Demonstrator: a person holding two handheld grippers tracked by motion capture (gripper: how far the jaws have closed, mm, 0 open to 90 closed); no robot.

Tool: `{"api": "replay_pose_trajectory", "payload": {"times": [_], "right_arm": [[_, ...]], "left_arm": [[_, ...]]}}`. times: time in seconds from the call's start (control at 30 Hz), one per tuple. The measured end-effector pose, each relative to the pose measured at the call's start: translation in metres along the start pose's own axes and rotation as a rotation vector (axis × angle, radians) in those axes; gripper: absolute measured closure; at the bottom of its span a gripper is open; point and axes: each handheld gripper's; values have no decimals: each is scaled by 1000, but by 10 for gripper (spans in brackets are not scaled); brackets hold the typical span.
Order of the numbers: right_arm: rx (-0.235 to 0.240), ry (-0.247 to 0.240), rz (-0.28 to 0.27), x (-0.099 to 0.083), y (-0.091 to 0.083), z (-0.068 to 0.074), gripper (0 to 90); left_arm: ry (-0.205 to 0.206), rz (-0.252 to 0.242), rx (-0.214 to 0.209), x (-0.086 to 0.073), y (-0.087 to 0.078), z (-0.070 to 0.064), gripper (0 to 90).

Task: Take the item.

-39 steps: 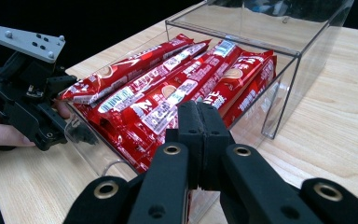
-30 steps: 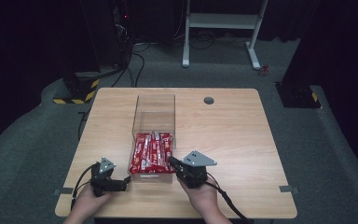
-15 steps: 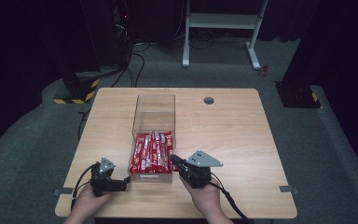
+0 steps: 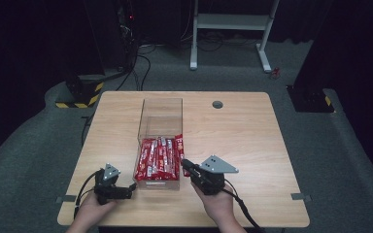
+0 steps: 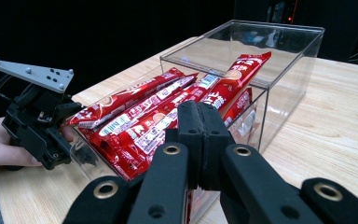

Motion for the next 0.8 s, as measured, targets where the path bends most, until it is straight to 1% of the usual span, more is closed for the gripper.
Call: {"api": "replay_pose_trajectory", "payload": {"times": [0.37,0.4,0.8], "right_arm": [[-13,2,-3,1,-4,-4,900],[-16,3,-10,2,-6,-6,900],[-49,16,-7,0,-13,-19,900]], "left_arm": [[0,0,0,0,0,0,6],[0,0,0,0,0,0,6],[0,0,0,0,0,0,6]]}}
Point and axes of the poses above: each handheld gripper's, and its own axes: y roughly forward along the jaws, x roughly out of its top, z roughly to its left, and after that the axes turned 5 degrees about -z, right-handed
